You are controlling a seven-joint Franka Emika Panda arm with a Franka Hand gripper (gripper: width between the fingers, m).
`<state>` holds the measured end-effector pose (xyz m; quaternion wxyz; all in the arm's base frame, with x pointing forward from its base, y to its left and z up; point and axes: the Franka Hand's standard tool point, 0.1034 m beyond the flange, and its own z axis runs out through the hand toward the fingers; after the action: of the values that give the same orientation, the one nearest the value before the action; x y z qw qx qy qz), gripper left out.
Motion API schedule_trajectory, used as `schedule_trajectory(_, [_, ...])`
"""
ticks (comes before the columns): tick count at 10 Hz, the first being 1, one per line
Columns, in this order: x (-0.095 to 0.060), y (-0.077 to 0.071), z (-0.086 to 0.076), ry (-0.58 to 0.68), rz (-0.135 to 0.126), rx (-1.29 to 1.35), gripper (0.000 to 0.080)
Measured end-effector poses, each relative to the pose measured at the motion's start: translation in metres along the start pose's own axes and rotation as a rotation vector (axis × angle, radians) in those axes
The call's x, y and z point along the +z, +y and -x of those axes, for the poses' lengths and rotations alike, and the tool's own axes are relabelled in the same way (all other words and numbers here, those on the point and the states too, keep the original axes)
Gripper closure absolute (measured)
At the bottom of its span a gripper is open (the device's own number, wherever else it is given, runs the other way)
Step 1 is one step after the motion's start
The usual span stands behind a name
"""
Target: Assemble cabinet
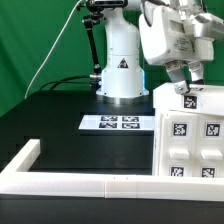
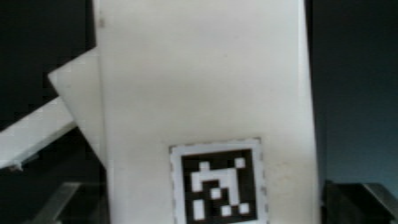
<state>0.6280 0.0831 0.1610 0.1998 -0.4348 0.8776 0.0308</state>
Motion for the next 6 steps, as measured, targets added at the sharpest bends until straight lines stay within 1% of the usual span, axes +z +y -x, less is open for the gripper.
schedule_trajectory(3, [-0.0009,-0.0015,0.0003,-0.011,-0.005,0.077,0.0236])
schedule_trajectory(4, [-0.0007,-0.0011,0.0009,-0.018,-0.006,0.088,0.0208])
schedule_trajectory(5, [0.0002,0.0012,0.0018,-0.020,0.000,0.082,0.0079])
schedule_trajectory(6, [-0.0002,0.0009,0.0018,-0.021,-0.001,0.049,0.0022])
